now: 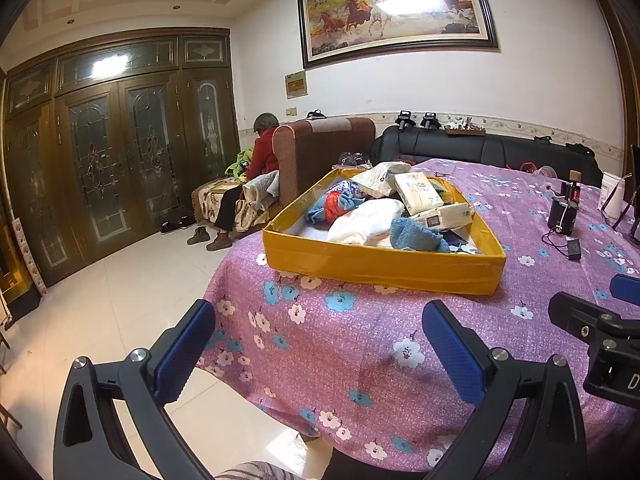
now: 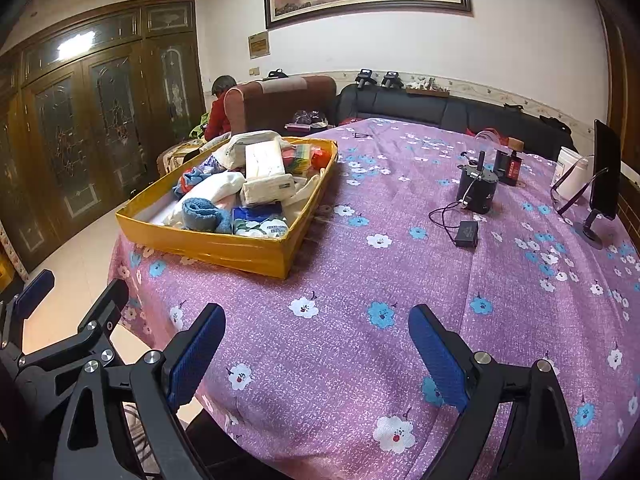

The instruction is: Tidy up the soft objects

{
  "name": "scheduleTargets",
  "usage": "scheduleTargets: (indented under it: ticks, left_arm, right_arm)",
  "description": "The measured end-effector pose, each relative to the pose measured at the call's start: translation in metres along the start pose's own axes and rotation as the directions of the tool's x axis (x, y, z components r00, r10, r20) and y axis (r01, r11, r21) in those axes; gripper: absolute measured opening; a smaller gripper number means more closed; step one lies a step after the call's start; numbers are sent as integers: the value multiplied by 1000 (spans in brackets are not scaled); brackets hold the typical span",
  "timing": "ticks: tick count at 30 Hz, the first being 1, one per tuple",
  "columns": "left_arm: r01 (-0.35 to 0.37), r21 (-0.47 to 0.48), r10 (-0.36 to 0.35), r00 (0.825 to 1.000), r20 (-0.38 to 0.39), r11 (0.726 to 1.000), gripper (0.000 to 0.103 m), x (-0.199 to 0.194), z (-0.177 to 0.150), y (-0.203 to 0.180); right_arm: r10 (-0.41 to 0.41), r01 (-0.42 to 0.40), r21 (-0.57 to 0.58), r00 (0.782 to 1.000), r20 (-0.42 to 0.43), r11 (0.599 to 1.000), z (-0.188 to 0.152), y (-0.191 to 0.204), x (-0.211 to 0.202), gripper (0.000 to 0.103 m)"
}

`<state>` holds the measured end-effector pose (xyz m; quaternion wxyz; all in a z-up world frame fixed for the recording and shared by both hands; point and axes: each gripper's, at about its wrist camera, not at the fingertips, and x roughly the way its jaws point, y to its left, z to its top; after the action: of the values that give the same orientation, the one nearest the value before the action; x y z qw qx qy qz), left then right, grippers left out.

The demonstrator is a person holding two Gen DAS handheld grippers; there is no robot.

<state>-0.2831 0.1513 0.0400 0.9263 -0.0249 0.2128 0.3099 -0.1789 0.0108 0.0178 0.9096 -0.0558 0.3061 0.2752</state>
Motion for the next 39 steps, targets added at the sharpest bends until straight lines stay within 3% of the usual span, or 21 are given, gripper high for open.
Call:
scheduleTargets:
  ticks: [39]
  left_arm:
    - [-3, 24, 3, 1000, 4, 1000, 103, 1, -3, -2]
  right_arm:
    - [4, -4, 2, 1000, -9, 1000, -1, 1, 0, 95]
